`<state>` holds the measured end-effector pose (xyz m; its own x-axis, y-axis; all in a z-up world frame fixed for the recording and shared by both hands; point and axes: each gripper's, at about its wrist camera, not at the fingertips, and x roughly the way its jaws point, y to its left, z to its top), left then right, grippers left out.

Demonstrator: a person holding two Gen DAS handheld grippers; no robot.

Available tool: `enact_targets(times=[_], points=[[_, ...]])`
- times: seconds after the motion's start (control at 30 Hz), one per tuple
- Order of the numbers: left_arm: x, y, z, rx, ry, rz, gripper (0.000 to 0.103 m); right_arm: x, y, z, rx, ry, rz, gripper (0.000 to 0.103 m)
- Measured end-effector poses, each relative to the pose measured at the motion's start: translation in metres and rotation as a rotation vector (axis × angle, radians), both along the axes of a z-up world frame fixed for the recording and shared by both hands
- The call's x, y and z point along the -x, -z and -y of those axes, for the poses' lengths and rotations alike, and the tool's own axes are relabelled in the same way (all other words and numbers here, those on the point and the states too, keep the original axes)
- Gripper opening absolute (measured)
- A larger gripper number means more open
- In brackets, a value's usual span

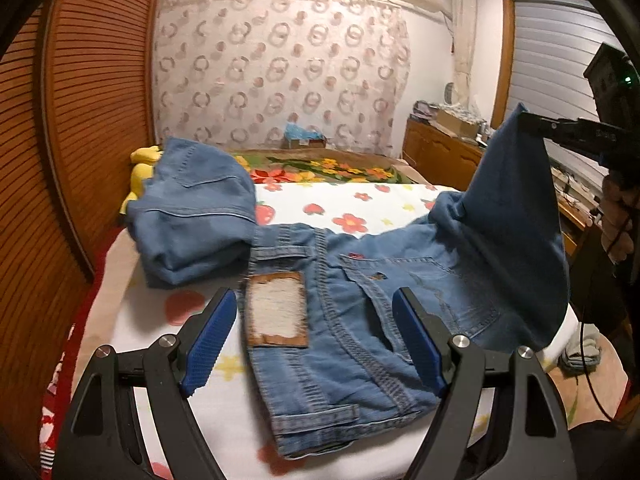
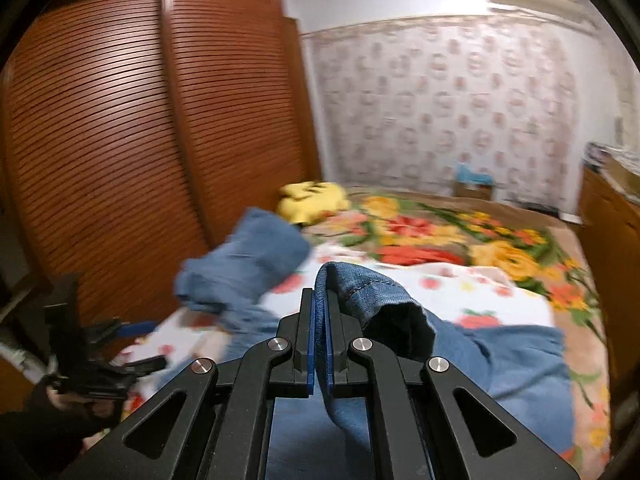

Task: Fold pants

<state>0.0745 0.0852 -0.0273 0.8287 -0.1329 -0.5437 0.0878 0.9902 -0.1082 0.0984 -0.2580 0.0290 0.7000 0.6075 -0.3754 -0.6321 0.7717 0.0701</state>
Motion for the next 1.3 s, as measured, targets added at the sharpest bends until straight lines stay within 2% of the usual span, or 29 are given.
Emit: enact_targets(times=[0.1, 0.17, 0.2, 0.23, 0.3, 0.33, 0.53, 0.6, 0.7, 0.97, 1.03, 1.1, 1.13, 1.2, 1.23, 1.27, 1.3], points=[[0.002, -0.002, -0.006, 0.001, -0.013, 0.004, 0.081, 0.001, 0.002, -0.017, 0.012, -0.084, -0.040, 0.004], [0.003, -0.002, -0.007, 0.002, -0.017, 0.006, 0.081, -0.003, 0.010, -0.016, 0.045, -0.100, -0.076, 0.006], [0.002, -0.002, -0.008, 0.002, -0.017, 0.006, 0.081, -0.005, 0.014, -0.014, 0.069, -0.091, -0.083, 0.012], [0.002, -0.002, -0.008, 0.002, -0.016, 0.006, 0.081, -0.005, 0.019, -0.012, 0.091, -0.086, -0.090, 0.023], [0.002, -0.001, -0.008, 0.004, -0.013, 0.007, 0.081, -0.008, 0.024, -0.008, 0.112, -0.079, -0.102, 0.033], [0.000, -0.001, -0.007, 0.004, -0.009, 0.005, 0.081, -0.009, 0.027, -0.002, 0.120, -0.065, -0.105, 0.035], [-0.009, 0.000, 0.012, -0.007, 0.037, -0.006, 0.081, -0.012, 0.032, 0.002, 0.148, 0.015, -0.125, 0.039], [-0.012, 0.001, 0.020, -0.013, 0.059, -0.010, 0.081, -0.011, 0.033, -0.021, 0.160, 0.040, -0.148, 0.039], [-0.016, 0.003, 0.031, -0.019, 0.089, -0.019, 0.081, -0.022, 0.046, -0.022, 0.167, 0.065, -0.194, 0.040], [-0.030, 0.021, 0.055, -0.025, 0.193, -0.081, 0.074, -0.038, 0.065, -0.044, 0.173, 0.064, -0.276, 0.041], [-0.037, 0.028, 0.061, -0.032, 0.215, -0.105, 0.070, -0.039, 0.068, -0.049, 0.174, 0.056, -0.296, 0.041], [-0.043, 0.034, 0.067, -0.046, 0.229, -0.124, 0.054, -0.044, 0.069, -0.051, 0.180, 0.053, -0.316, 0.041], [-0.046, 0.036, 0.069, -0.051, 0.234, -0.134, 0.049, -0.045, 0.070, -0.053, 0.182, 0.054, -0.325, 0.041], [-0.047, 0.038, 0.073, -0.061, 0.240, -0.141, 0.032, -0.046, 0.070, -0.053, 0.170, 0.054, -0.336, 0.041], [-0.046, 0.038, 0.073, -0.063, 0.241, -0.137, 0.028, -0.047, 0.069, -0.051, 0.161, 0.047, -0.338, 0.041], [-0.044, 0.037, 0.073, -0.064, 0.237, -0.133, 0.022, -0.046, 0.067, -0.050, 0.156, 0.033, -0.336, 0.036], [-0.041, 0.035, 0.072, -0.064, 0.234, -0.127, 0.020, -0.044, 0.066, -0.047, 0.156, 0.021, -0.327, 0.019]])
